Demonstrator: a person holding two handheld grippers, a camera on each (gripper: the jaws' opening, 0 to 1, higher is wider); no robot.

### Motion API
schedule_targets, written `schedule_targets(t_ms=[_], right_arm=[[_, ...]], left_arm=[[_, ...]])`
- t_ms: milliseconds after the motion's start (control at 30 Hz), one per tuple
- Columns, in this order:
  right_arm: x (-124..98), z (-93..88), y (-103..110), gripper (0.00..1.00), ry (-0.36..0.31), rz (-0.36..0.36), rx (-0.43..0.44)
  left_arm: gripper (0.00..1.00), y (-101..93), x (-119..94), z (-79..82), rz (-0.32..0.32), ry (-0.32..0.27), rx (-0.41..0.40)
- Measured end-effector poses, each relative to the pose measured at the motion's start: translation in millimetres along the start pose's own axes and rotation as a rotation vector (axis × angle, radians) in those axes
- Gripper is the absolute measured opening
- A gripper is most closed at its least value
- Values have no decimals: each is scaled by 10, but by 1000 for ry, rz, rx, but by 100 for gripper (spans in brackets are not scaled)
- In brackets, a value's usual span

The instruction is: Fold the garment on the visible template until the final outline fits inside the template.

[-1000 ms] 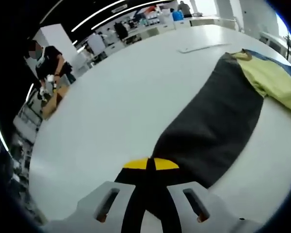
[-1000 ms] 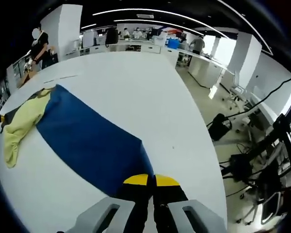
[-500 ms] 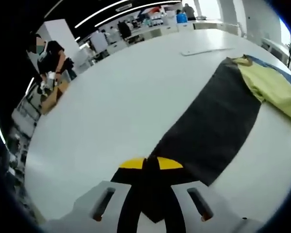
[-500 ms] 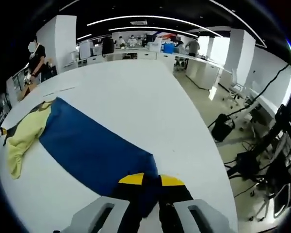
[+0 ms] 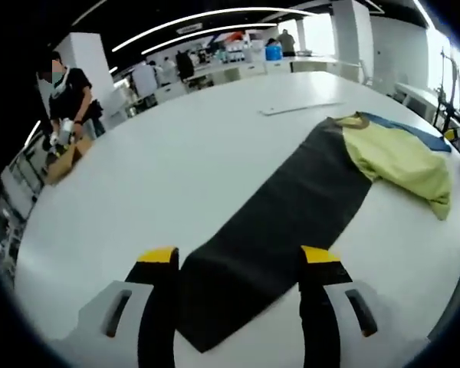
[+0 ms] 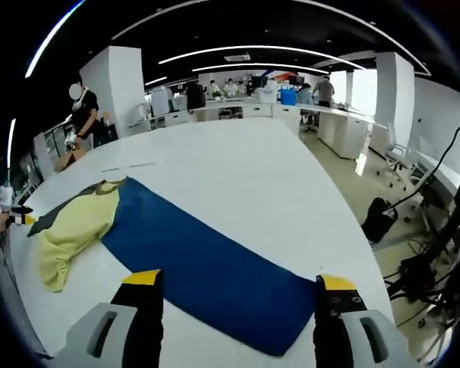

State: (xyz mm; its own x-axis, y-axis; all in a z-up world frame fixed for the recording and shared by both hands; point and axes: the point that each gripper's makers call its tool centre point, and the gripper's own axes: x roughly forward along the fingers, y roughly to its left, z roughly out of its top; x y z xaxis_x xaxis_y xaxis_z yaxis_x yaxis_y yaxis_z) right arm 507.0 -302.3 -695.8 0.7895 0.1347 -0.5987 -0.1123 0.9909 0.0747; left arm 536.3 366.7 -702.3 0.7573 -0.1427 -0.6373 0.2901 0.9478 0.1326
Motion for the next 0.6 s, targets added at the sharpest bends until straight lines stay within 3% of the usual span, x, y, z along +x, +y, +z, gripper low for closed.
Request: schedule_targets(t_ms=[200, 600], right_arm=[[19, 75, 411, 99, -20, 147, -47], [-38, 227, 1075, 99, -42, 328, -134]], left_arm=[[82, -328, -137, 86, -105, -71, -22], [99, -636, -365, 171, -178, -146, -17]])
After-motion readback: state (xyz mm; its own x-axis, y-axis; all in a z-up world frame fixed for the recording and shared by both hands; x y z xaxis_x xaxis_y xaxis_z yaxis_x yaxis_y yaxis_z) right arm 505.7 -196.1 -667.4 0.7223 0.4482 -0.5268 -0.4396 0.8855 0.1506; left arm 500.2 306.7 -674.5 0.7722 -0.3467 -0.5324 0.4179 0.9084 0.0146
